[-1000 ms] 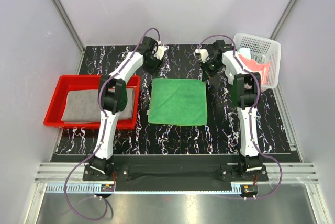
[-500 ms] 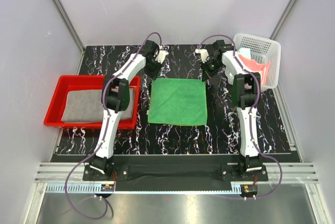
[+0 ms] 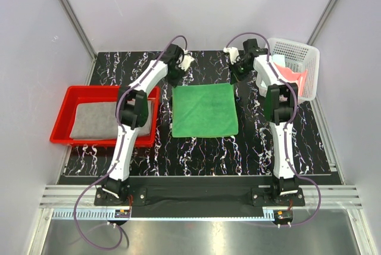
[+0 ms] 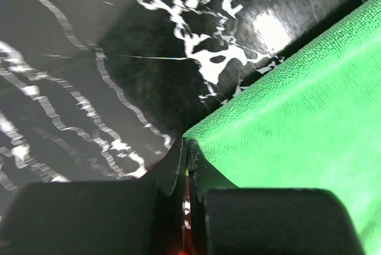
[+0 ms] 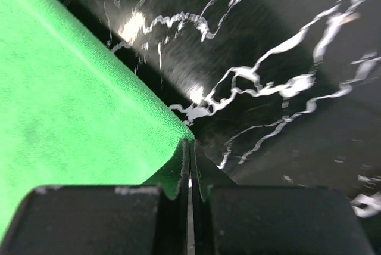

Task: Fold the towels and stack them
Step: Fold the towel

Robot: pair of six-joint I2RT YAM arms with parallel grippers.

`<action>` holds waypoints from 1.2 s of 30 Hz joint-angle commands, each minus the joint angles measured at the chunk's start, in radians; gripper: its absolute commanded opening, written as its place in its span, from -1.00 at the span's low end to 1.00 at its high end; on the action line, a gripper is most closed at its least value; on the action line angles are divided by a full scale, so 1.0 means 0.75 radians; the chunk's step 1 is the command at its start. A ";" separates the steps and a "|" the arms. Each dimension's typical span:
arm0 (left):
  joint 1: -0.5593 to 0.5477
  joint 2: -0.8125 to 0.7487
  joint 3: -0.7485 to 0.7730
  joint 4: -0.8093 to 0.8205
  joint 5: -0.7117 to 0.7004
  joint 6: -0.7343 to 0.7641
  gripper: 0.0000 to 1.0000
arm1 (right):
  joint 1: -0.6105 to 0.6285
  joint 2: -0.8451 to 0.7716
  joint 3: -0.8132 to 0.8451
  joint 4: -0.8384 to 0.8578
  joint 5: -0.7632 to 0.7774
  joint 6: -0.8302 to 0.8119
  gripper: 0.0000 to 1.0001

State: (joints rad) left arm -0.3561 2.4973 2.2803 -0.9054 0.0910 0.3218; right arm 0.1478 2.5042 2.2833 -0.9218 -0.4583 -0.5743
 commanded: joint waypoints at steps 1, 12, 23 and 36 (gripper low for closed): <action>0.002 -0.249 -0.001 0.101 -0.111 0.011 -1.00 | 0.001 -0.234 -0.031 0.202 0.057 0.058 -1.00; -0.065 -0.709 -0.203 0.158 -0.248 0.013 -1.00 | 0.005 -0.724 -0.363 0.341 0.128 0.066 -1.00; -0.276 -1.139 -0.365 -0.050 -0.344 -0.036 -1.00 | 0.050 -1.340 -0.733 0.196 0.159 0.130 -1.00; -0.388 -1.315 -0.788 -0.053 -0.220 -0.182 -1.00 | 0.073 -1.695 -1.214 0.257 0.077 0.234 -1.00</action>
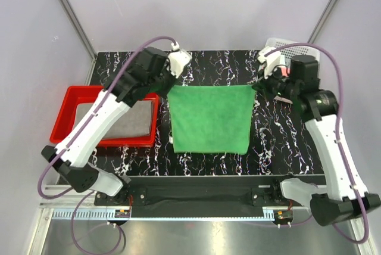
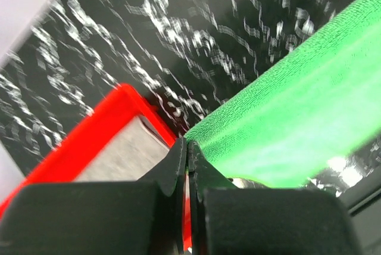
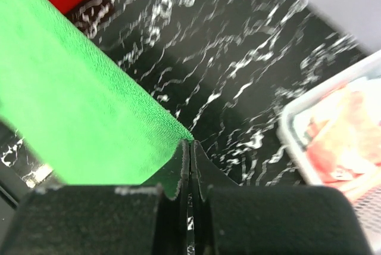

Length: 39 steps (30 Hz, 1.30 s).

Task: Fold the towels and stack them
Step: Fold the towel

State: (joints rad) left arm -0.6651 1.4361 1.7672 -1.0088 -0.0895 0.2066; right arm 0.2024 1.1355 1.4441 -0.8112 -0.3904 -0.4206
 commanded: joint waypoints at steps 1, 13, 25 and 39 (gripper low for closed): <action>0.034 0.126 -0.114 0.101 0.033 -0.014 -1.00 | 0.000 0.163 -0.109 0.140 -0.019 0.025 -1.00; 0.328 0.970 0.304 0.214 0.258 0.113 -1.00 | -0.024 1.046 0.105 0.556 -0.025 -0.079 -1.00; 0.365 0.996 0.325 0.257 0.172 0.183 -1.00 | -0.035 1.170 0.145 0.607 0.124 -0.231 -1.00; 0.308 0.538 -0.255 0.376 0.220 0.070 -1.00 | 0.002 0.607 -0.516 0.859 0.146 -0.186 -1.00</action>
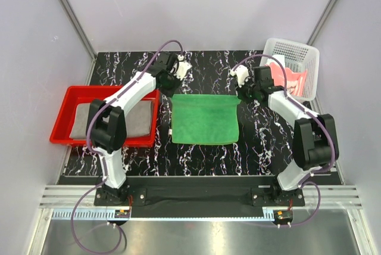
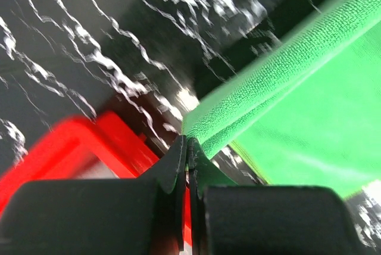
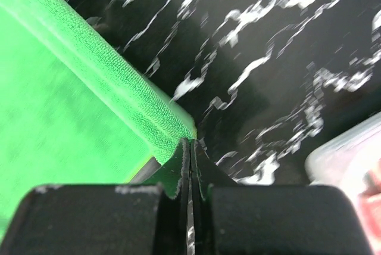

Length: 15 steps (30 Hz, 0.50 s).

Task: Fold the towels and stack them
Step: Fold the towel

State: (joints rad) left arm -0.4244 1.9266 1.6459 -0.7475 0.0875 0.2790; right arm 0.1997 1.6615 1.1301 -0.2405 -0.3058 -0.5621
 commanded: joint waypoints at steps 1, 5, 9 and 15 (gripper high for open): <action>-0.025 -0.155 -0.122 0.023 -0.019 -0.032 -1.00 | 0.008 -0.117 -0.144 0.090 0.019 0.005 -1.00; -0.029 -0.272 -0.310 0.029 0.008 -0.065 -1.00 | 0.022 -0.227 -0.198 -0.078 -0.069 0.017 -1.00; -0.054 -0.394 -0.464 0.068 0.051 -0.106 -1.00 | 0.038 -0.338 -0.284 -0.129 -0.071 0.007 -1.00; -0.087 -0.487 -0.626 0.086 0.128 -0.165 -0.99 | 0.063 -0.444 -0.443 -0.129 -0.142 -0.013 -1.00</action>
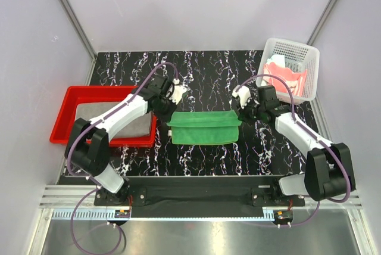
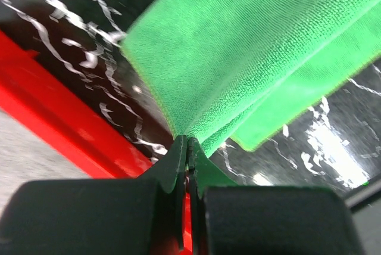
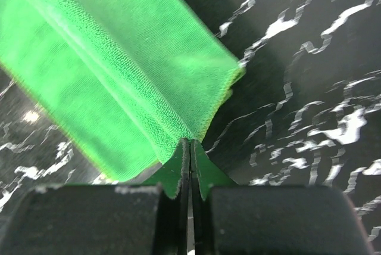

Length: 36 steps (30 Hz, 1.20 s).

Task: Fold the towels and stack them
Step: Fold the towel

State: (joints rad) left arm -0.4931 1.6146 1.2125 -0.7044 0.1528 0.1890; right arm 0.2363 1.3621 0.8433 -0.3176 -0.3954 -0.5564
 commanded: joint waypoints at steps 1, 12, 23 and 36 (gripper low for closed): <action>0.003 -0.077 -0.054 0.027 0.056 -0.052 -0.98 | 0.036 -0.057 -0.071 -0.037 -0.021 -0.025 -1.00; -0.030 -0.083 -0.154 0.002 0.113 -0.115 -0.85 | 0.094 -0.041 -0.155 -0.090 0.026 0.040 -1.00; -0.079 -0.159 -0.089 -0.096 0.007 -0.158 -0.25 | 0.104 -0.041 0.007 -0.313 0.032 0.087 -0.07; -0.142 -0.046 -0.187 0.170 0.005 -0.517 -0.26 | 0.106 0.211 0.240 -0.384 0.036 0.864 -0.54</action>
State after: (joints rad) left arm -0.5961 1.5402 1.0981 -0.6563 0.1726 -0.0761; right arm 0.3077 1.4574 1.0054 -0.5507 -0.4007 -0.1108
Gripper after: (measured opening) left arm 0.369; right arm 0.256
